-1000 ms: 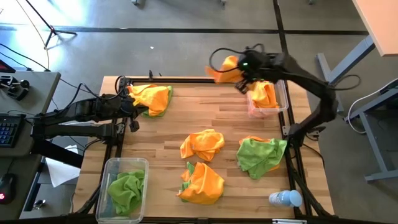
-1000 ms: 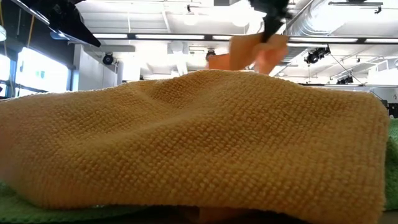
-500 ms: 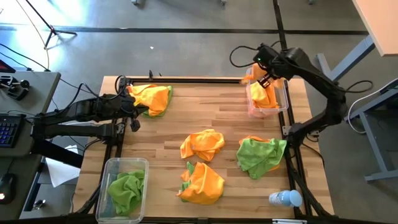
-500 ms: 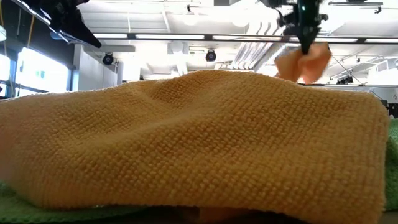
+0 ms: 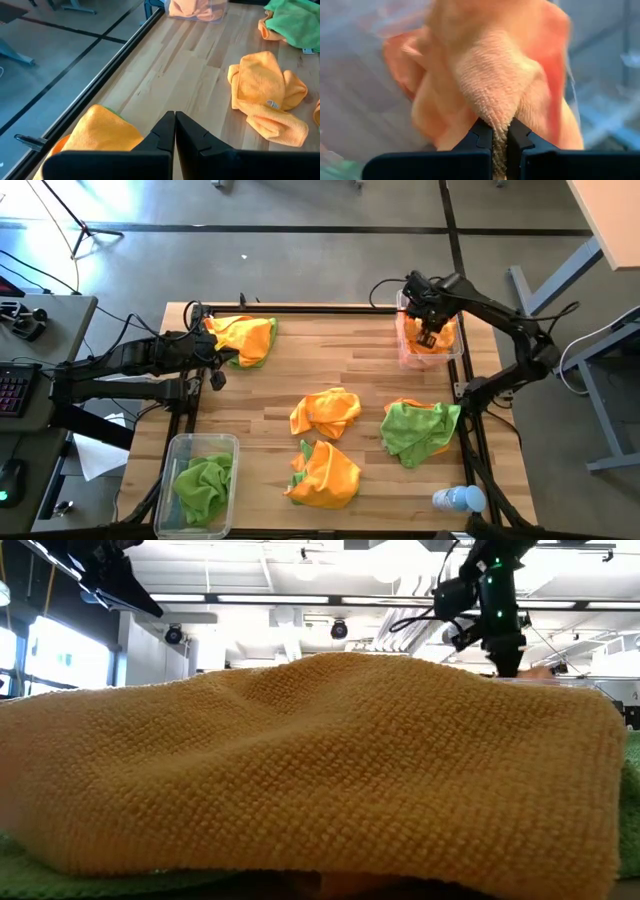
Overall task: Sort microfiber towel by color & place in baskets
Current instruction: Put the orange microfiber towel into the top transparent bin
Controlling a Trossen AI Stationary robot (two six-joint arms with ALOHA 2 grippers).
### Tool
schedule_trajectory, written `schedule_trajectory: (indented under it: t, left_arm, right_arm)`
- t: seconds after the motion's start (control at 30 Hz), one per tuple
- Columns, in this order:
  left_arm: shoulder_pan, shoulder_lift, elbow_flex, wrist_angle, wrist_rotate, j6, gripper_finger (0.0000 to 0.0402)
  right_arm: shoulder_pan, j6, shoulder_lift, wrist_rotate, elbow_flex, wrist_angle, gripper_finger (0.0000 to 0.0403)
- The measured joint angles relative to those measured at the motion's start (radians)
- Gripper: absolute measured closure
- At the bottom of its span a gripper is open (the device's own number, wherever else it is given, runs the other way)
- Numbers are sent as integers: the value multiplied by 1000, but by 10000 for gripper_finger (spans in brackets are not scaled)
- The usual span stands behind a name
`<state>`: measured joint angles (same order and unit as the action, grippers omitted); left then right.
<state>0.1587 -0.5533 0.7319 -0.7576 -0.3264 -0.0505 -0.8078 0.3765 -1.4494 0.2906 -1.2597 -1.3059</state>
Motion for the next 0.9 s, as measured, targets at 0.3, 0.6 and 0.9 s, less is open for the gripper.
schedule_trajectory:
  t: [0.3, 0.6, 0.9]
  left_arm:
    - [0, 0, 0, 0, 0, -1, 401]
    - [0, 0, 0, 0, 0, -1, 402]
    - [0, 0, 0, 0, 0, -1, 402]
  right_arm:
    - [-85, 260, -1, -64, 76, 136, 402]
    - [-155, 365, -2, -132, 113, 243, 402]
    - [-141, 353, -2, -142, 85, 187, 402]
